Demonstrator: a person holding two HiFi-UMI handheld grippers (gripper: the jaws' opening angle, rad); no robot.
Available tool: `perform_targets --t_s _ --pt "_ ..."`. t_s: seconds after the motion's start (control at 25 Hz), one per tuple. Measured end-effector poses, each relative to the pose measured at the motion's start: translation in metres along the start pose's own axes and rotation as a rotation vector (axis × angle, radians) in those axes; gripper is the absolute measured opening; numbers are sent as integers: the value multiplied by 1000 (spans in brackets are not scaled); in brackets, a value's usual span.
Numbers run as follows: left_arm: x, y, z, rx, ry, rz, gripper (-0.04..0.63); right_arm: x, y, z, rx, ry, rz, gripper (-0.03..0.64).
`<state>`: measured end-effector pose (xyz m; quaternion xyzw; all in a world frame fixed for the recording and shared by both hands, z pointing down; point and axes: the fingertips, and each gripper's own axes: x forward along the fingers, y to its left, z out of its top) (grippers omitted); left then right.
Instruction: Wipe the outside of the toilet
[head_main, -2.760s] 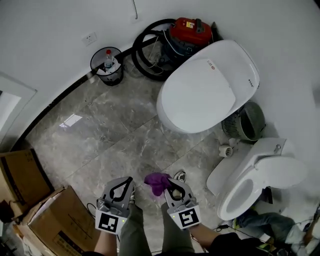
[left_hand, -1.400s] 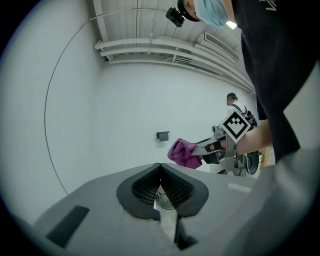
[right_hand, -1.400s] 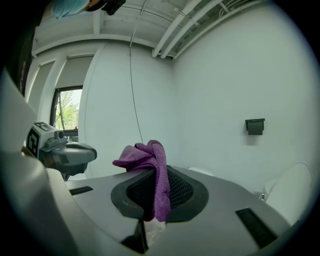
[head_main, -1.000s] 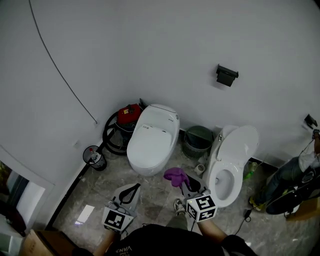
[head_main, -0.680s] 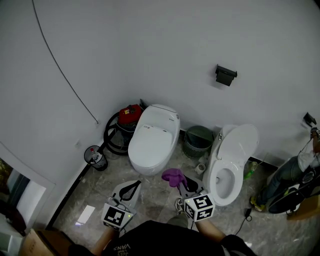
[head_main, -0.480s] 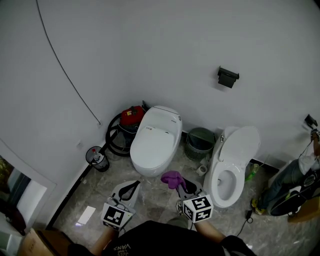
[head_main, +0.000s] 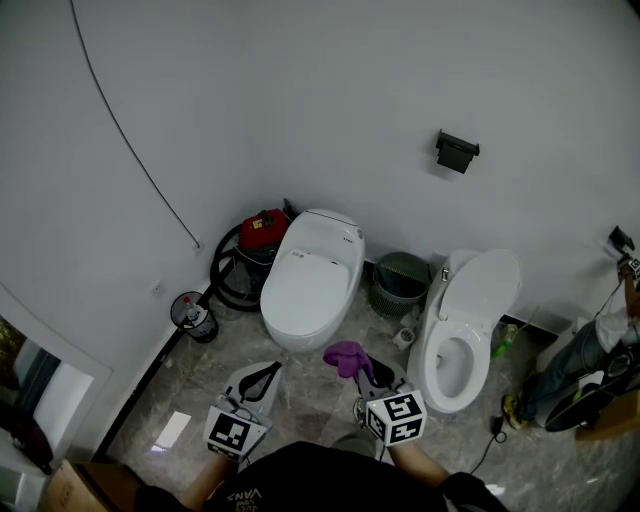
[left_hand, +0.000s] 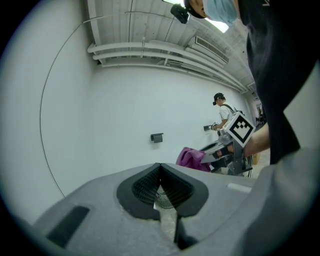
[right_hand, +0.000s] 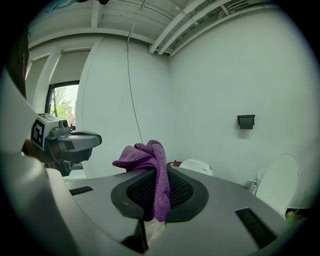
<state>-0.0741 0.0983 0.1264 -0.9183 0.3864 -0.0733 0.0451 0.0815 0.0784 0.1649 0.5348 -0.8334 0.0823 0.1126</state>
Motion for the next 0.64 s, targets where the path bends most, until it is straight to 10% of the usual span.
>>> perform_targets --t_s 0.64 --pt "3 12 -11 -20 -7 22 6 11 -1 -2 9 15 0 40"
